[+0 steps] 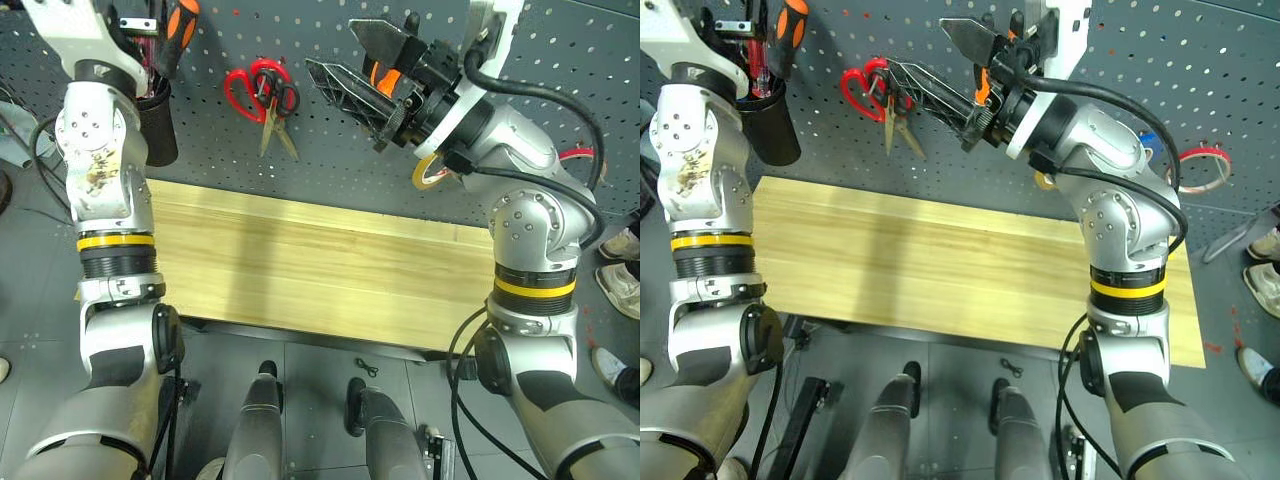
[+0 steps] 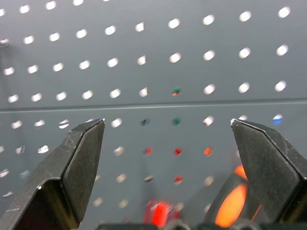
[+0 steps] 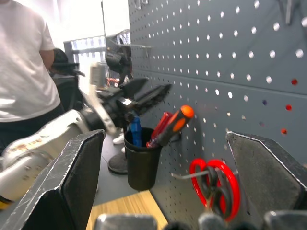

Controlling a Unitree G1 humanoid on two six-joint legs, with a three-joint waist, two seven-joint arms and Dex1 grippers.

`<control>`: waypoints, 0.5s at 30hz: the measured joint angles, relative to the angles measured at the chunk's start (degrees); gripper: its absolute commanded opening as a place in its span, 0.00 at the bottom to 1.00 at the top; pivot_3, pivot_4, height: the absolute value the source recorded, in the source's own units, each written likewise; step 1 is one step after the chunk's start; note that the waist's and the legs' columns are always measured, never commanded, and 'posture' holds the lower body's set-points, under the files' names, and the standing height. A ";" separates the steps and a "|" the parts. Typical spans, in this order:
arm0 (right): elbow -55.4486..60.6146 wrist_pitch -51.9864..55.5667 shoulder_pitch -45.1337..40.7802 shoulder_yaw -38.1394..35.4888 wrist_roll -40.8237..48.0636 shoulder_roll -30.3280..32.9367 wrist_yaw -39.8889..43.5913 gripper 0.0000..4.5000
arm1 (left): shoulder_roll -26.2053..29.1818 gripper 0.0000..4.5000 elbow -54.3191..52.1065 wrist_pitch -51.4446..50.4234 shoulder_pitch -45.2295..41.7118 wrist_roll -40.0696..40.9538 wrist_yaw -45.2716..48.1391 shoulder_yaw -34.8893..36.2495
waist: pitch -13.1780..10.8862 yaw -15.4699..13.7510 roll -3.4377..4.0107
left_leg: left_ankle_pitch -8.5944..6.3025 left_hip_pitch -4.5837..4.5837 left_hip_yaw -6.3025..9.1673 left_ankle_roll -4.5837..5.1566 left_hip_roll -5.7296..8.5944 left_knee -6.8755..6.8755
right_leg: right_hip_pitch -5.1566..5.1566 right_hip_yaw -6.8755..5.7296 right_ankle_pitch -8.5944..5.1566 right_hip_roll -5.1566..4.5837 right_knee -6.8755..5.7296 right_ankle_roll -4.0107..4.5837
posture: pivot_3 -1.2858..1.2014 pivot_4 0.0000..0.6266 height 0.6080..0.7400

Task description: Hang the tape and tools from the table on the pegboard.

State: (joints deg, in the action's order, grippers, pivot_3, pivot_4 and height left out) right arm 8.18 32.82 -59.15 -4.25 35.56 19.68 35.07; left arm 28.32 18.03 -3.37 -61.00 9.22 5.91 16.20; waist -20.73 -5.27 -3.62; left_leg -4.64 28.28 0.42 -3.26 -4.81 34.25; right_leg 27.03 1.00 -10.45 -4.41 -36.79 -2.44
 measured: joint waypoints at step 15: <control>0.05 -0.01 0.60 1.13 -0.62 0.46 1.14 1.00 | 0.33 0.99 -8.07 -7.26 4.90 2.47 3.78 -0.11 | 0.81 -0.08 0.01 | 0.02 -0.03 0.01 0.02 -0.01 0.16 | -0.02 0.01 0.00 0.01 0.02 0.00 | 0.59 0.40 1.00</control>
State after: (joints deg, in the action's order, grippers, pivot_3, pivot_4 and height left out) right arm 8.23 32.81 -58.54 -3.12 34.94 20.14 36.21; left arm 28.66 9.96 -10.63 -56.09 11.70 9.69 16.09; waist -19.92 -5.35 -3.61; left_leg -4.63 28.25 0.43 -3.24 -4.82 34.40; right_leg 27.01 1.01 -10.46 -4.40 -36.77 -2.44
